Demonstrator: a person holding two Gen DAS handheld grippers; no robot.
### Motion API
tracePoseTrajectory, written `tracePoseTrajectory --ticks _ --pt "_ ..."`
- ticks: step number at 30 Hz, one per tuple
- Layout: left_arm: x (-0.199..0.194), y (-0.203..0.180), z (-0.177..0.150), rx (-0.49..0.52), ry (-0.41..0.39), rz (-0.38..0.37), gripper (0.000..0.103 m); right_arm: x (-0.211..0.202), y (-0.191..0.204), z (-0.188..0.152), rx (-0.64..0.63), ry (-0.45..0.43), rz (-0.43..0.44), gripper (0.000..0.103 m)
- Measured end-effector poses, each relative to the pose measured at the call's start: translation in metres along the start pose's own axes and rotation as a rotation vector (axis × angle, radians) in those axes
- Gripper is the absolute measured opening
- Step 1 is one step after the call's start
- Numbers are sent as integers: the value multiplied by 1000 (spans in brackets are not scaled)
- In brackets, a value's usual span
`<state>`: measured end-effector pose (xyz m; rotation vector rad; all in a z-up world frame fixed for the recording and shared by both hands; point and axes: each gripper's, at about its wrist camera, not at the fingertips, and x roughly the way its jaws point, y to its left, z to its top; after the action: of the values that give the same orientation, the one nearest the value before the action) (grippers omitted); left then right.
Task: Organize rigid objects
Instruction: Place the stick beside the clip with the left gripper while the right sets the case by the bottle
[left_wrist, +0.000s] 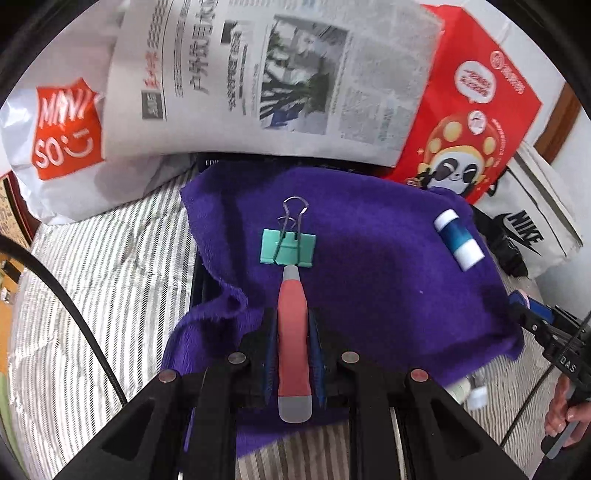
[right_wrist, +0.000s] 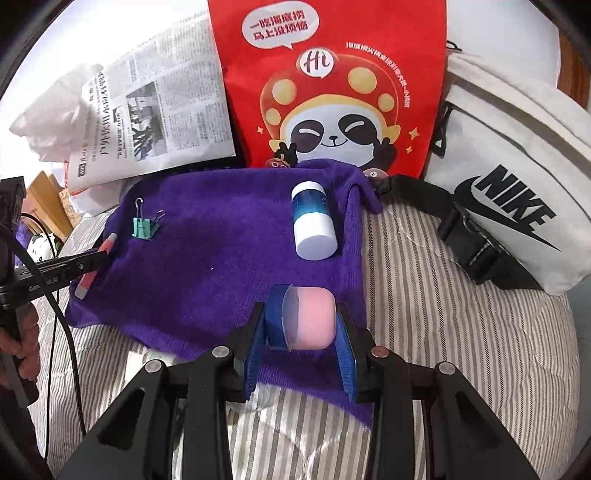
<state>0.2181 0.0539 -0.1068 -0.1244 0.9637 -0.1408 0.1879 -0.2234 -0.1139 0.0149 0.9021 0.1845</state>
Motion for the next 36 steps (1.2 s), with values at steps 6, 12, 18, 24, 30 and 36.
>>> tracePoseTrajectory --ticks 6,12,18,24,30,36 --pt "24 8 0 -3 29 34 17 15 4 3 -19 21 2 36" --pt "28 3 0 47 33 78 17 31 11 7 -44 42 -11 36" --pt "29 1 1 59 32 97 17 52 11 13 -48 75 -32 36" --pt "30 4 3 57 41 76 18 66 15 19 -50 86 -45 36" --pt "25 6 1 49 52 40 23 74 18 22 -43 92 -50 36" --pt "7 7 -6 22 46 9 31 76 19 22 -67 91 -43 38"
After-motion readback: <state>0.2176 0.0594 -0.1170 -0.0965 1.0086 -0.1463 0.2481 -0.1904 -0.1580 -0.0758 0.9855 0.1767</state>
